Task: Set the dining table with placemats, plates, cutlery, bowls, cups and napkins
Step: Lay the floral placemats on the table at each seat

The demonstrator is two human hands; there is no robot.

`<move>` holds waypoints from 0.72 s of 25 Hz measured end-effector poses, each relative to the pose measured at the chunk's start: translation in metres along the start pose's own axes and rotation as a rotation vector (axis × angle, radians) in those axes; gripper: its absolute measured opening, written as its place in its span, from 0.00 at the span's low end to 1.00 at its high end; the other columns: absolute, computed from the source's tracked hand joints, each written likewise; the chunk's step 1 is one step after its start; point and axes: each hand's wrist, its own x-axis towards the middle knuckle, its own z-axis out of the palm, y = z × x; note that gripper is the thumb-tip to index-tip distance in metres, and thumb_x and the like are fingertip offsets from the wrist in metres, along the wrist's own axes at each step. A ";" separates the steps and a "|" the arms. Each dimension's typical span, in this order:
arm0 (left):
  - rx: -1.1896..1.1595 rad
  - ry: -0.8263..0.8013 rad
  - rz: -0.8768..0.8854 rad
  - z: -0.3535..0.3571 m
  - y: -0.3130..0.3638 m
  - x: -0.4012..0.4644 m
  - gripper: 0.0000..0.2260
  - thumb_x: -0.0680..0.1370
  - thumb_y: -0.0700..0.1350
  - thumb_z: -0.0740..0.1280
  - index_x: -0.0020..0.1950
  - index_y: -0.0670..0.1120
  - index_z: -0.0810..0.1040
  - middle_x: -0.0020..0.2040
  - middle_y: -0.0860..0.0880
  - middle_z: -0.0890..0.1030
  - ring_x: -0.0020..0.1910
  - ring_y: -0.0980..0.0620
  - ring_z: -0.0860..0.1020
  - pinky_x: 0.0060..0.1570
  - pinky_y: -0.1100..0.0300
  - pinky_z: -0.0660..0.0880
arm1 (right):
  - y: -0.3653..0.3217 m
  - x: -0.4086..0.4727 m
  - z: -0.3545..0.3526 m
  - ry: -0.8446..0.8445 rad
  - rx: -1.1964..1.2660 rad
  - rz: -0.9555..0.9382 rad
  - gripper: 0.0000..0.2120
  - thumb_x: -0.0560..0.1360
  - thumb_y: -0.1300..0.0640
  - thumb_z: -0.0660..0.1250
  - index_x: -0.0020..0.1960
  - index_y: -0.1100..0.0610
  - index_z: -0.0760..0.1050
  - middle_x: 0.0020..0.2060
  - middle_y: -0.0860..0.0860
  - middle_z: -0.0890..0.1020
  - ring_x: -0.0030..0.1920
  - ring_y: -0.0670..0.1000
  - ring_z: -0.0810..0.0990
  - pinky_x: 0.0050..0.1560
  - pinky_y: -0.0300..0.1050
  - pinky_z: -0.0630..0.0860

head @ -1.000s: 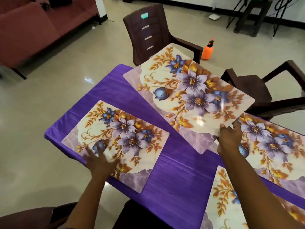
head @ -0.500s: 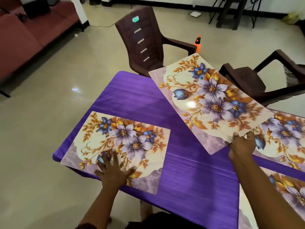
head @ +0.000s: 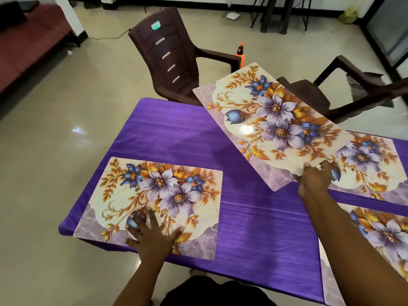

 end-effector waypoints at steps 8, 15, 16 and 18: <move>0.016 -0.040 0.015 0.004 0.000 -0.006 0.59 0.56 0.83 0.34 0.79 0.49 0.39 0.78 0.35 0.42 0.75 0.28 0.47 0.68 0.29 0.53 | 0.009 -0.005 -0.002 0.031 -0.064 0.039 0.28 0.79 0.67 0.62 0.76 0.56 0.60 0.63 0.52 0.72 0.52 0.49 0.72 0.38 0.38 0.73; 0.046 -0.016 -0.016 0.006 -0.007 -0.005 0.57 0.55 0.83 0.34 0.76 0.52 0.30 0.78 0.36 0.38 0.75 0.29 0.45 0.69 0.30 0.53 | 0.017 -0.015 0.001 -0.031 -0.117 0.042 0.22 0.78 0.68 0.61 0.70 0.53 0.69 0.54 0.51 0.78 0.46 0.47 0.76 0.38 0.37 0.73; 0.051 -0.034 -0.021 0.004 -0.003 -0.006 0.56 0.56 0.83 0.36 0.76 0.52 0.28 0.78 0.37 0.37 0.75 0.29 0.45 0.69 0.30 0.54 | 0.019 -0.022 0.000 -0.041 -0.112 0.035 0.19 0.78 0.69 0.61 0.65 0.53 0.72 0.53 0.51 0.79 0.46 0.48 0.77 0.37 0.38 0.74; 0.075 -0.029 -0.047 0.002 0.000 -0.005 0.55 0.59 0.84 0.42 0.74 0.53 0.25 0.78 0.37 0.36 0.76 0.30 0.44 0.70 0.31 0.54 | 0.028 -0.036 0.002 -0.077 -0.103 0.042 0.17 0.76 0.71 0.60 0.59 0.56 0.76 0.50 0.51 0.81 0.46 0.51 0.80 0.36 0.40 0.76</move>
